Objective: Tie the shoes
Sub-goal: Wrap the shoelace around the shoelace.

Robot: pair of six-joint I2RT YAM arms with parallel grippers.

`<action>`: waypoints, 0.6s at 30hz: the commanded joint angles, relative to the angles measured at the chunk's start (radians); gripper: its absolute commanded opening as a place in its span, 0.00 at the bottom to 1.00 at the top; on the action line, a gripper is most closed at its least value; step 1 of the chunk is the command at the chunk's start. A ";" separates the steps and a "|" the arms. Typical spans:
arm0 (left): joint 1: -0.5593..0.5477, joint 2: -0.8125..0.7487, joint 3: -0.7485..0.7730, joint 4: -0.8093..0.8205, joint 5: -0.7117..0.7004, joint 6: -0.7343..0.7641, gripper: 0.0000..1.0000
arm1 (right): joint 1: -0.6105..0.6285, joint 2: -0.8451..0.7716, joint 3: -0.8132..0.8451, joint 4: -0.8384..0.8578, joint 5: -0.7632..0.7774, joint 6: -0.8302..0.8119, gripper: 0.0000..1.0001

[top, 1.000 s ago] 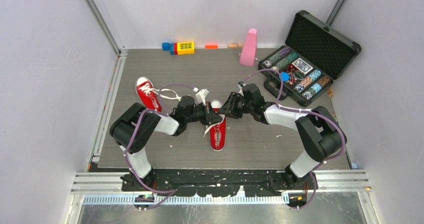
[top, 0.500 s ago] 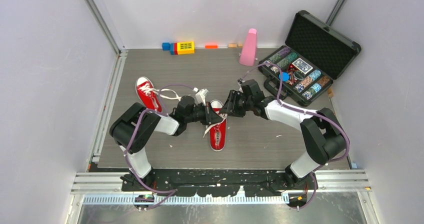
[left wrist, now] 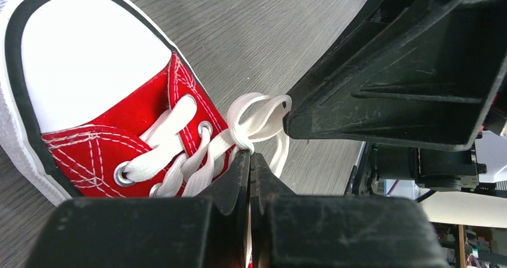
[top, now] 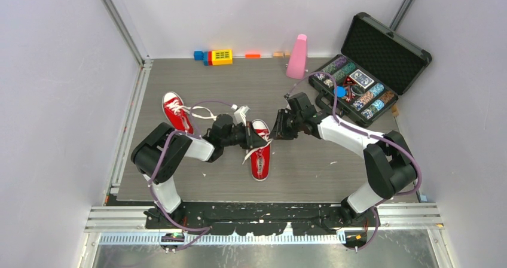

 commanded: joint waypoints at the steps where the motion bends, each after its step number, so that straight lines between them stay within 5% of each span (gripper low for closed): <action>1: 0.003 -0.021 0.023 -0.018 0.024 0.015 0.00 | 0.012 -0.007 0.057 -0.011 0.003 -0.028 0.34; 11: 0.002 -0.018 0.033 -0.034 0.028 0.020 0.00 | 0.019 0.039 0.080 -0.003 -0.008 -0.033 0.29; 16: 0.002 -0.021 0.033 -0.037 0.030 0.021 0.00 | 0.023 0.045 0.087 -0.023 0.016 -0.057 0.38; 18: 0.002 -0.023 0.035 -0.037 0.030 0.022 0.00 | 0.023 0.050 0.091 -0.025 0.016 -0.061 0.33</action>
